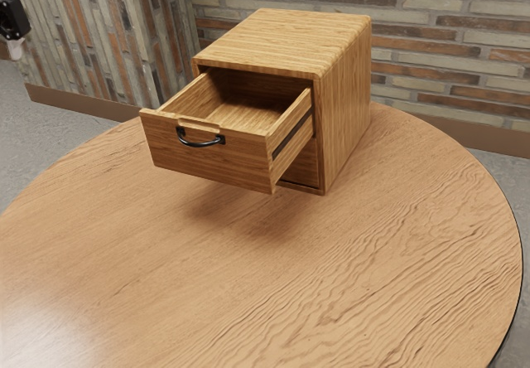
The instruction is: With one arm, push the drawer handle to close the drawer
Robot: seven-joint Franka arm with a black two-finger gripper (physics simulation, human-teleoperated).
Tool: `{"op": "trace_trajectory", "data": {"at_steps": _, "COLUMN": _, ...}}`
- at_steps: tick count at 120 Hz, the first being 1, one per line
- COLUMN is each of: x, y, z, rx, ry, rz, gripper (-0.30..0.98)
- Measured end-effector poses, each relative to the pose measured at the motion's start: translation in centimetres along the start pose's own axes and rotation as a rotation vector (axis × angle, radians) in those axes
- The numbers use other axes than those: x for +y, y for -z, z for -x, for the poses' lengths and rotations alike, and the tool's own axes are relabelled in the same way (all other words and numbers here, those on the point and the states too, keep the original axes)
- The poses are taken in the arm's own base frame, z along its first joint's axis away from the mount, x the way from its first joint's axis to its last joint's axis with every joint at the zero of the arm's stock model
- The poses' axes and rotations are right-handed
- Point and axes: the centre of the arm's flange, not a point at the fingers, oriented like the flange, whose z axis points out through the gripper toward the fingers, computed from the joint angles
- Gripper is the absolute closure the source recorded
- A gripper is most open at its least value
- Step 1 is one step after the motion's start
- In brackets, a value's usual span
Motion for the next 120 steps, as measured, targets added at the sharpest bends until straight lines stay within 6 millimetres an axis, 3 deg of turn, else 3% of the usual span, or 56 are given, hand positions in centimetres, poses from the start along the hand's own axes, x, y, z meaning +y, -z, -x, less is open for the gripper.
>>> {"op": "trace_trajectory", "data": {"at_steps": 10, "x": 5.4, "y": 5.8, "z": 2.7, "rx": 0.049, "ry": -0.089, "rz": -0.149, "gripper": 0.0}}
{"op": "trace_trajectory", "data": {"at_steps": 15, "x": 6.8, "y": 6.1, "z": 2.8, "rx": 0.035, "ry": -0.104, "rz": -0.169, "gripper": 0.0}}
{"op": "trace_trajectory", "data": {"at_steps": 24, "x": 9.1, "y": 2.6, "z": 0.3, "rx": -0.049, "ry": -0.14, "rz": -0.139, "gripper": 0.0}}
{"op": "trace_trajectory", "data": {"at_steps": 35, "x": 12.3, "y": -4.8, "z": -4.8, "rx": -0.167, "ry": -0.177, "rz": -0.093, "gripper": 0.0}}
{"op": "trace_trajectory", "data": {"at_steps": 43, "x": 13.7, "y": -7.8, "z": -6.6, "rx": -0.21, "ry": -0.189, "rz": -0.056, "gripper": 0.0}}
{"op": "trace_trajectory", "data": {"at_steps": 55, "x": 13.0, "y": -9.4, "z": -7.8, "rx": -0.225, "ry": -0.164, "rz": 0.004, "gripper": 0.0}}
{"op": "trace_trajectory", "data": {"at_steps": 63, "x": 13.1, "y": -10.7, "z": -7.9, "rx": -0.248, "ry": -0.16, "rz": 0.034, "gripper": 0.16}}
{"op": "trace_trajectory", "data": {"at_steps": 76, "x": 16.3, "y": -13.1, "z": -6.6, "rx": -0.302, "ry": -0.209, "rz": 0.05, "gripper": 0.43}}
{"op": "trace_trajectory", "data": {"at_steps": 88, "x": 18.6, "y": -16.4, "z": -5.7, "rx": -0.336, "ry": -0.237, "rz": 0.061, "gripper": 0.59}}
{"op": "trace_trajectory", "data": {"at_steps": 100, "x": 19.9, "y": -18.6, "z": -6.2, "rx": -0.309, "ry": -0.242, "rz": 0.068, "gripper": 0.67}}
{"op": "trace_trajectory", "data": {"at_steps": 120, "x": 19.9, "y": -21.2, "z": -8.1, "rx": -0.228, "ry": -0.22, "rz": 0.063, "gripper": 0.74}}
